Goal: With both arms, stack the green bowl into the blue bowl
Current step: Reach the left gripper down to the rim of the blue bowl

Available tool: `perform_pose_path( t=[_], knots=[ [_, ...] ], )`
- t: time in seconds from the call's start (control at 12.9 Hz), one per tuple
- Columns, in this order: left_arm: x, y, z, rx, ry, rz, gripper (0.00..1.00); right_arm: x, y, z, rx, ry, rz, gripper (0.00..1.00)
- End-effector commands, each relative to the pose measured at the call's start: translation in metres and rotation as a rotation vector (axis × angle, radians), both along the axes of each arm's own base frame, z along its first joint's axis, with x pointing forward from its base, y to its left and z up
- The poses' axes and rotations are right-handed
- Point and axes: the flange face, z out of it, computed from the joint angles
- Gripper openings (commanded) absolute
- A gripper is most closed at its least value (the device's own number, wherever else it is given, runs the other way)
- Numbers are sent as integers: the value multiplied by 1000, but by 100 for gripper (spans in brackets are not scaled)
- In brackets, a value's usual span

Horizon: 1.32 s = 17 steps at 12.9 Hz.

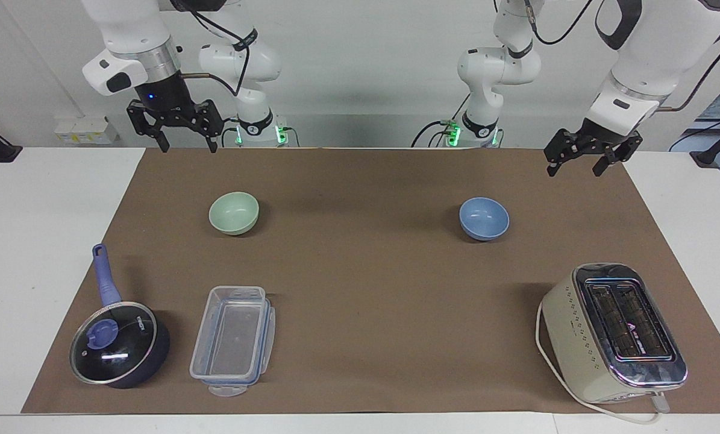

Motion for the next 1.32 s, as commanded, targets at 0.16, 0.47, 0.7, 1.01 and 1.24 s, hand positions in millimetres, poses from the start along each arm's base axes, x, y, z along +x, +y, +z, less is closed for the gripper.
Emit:
perform_pose_path(
  t=[0.16, 0.47, 0.7, 1.01, 1.24],
  knots=[
    [-13, 1, -1, 17, 17, -14, 100, -8, -4, 1, 0, 4, 2, 100],
    [-13, 1, 0, 17, 11, -14, 100, -8, -5, 1, 0, 5, 0, 100],
    [-14, 1, -5, 16, 20, -13, 100, -8, -5, 1, 0, 5, 0, 100],
    [-18, 4, -18, 16, 20, -10, 100, -8, -5, 1, 0, 5, 0, 100],
    [-24, 8, -43, 17, 17, -27, 100, -8, -5, 1, 0, 5, 0, 100]
  ],
)
